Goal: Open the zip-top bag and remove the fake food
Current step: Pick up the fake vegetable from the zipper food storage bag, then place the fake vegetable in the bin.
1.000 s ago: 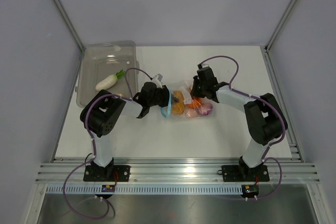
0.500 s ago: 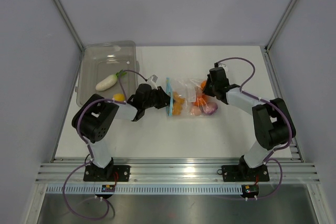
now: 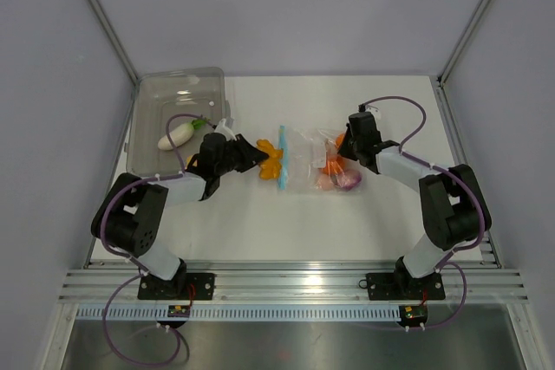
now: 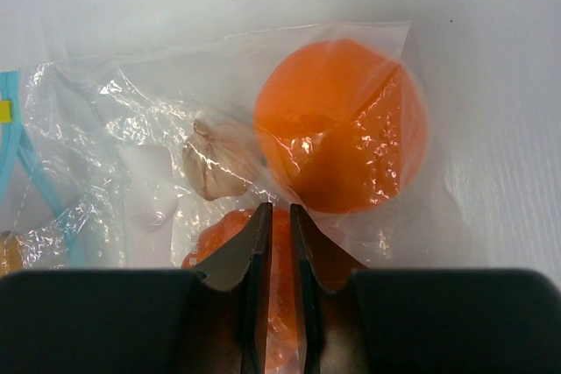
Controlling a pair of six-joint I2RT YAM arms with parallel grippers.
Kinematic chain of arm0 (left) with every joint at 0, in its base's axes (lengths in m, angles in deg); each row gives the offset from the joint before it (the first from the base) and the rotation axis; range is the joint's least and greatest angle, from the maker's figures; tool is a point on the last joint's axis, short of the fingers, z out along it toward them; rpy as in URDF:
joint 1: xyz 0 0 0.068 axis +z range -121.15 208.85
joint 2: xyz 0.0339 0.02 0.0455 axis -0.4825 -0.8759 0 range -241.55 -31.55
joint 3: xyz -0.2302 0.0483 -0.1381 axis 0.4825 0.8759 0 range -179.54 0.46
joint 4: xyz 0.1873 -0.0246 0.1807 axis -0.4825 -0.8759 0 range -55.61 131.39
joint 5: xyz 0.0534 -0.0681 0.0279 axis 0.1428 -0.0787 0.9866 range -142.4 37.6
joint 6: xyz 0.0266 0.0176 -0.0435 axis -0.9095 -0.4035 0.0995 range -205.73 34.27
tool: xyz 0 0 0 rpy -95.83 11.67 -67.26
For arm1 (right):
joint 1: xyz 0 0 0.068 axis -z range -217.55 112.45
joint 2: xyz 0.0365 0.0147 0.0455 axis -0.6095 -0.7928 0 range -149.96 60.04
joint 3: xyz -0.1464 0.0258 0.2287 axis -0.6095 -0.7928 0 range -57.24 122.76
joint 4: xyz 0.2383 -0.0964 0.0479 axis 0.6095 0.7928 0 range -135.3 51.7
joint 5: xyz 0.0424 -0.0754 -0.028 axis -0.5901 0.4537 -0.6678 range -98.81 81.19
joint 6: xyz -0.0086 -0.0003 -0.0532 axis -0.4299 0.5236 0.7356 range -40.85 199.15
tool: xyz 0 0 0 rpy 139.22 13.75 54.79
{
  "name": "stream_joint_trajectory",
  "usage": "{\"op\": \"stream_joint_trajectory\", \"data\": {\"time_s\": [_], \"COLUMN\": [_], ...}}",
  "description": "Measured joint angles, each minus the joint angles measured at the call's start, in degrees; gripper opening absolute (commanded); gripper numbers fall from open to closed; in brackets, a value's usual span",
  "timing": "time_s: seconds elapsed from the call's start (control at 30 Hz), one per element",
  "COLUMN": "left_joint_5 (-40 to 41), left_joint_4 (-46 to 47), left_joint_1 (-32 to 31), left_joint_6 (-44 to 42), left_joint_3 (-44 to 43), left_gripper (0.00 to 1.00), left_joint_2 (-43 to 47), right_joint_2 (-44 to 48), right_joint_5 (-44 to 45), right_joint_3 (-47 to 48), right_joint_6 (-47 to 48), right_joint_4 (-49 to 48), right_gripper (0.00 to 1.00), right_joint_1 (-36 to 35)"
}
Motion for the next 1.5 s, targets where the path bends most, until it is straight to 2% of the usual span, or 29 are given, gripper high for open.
{"op": "stream_joint_trajectory", "data": {"time_s": [0.4, 0.97, 1.07, 1.1, 1.17, 1.23, 1.33, 1.5], "left_joint_5": [3.4, -2.8, -2.5, -2.4, -1.6, -0.5, 0.7, 1.5], "left_joint_4": [-7.4, -7.1, -6.9, -6.9, -7.1, -7.5, -8.2, -8.3], "left_joint_1": [4.3, 29.2, 32.8, 33.5, 34.5, 34.9, 34.9, 34.9], "left_joint_6": [-3.3, 7.3, 9.0, 9.4, 10.0, 10.5, 11.1, 11.9], "left_joint_3": [1.1, 10.9, 13.4, 14.0, 15.3, 16.0, 16.0, 16.0], "left_gripper": [0.11, 0.08, 0.16, 0.25, 0.32, 0.5, 0.7, 0.74], "left_joint_2": [15.4, 22.6, 24.3, 25.0, 26.6, 28.1, 29.7, 30.7], "right_joint_2": [0.3, 0.3, 0.3, 0.3, 0.3, 0.4, 0.5, 0.5], "right_joint_5": [-0.2, -1.7, -1.7, -1.7, -1.7, -1.8, -1.9, -2.2], "right_joint_3": [0.0, 0.0, 0.0, 0.0, 0.0, 0.0, 0.0, 0.0], "right_joint_6": [0.0, 0.0, 0.0, 0.0, 0.0, 0.0, 0.0, 0.0], "right_joint_4": [-0.2, -0.2, -0.2, -0.4, -1.0, -1.3, -1.4, -1.4], "right_gripper": [0.2, 0.2, 0.2, 0.2, 0.2, 0.2, 0.2, 0.2], "right_joint_1": [0.0, 0.0, 0.0, 0.0, 0.0, 0.0, 0.0, 0.0]}}
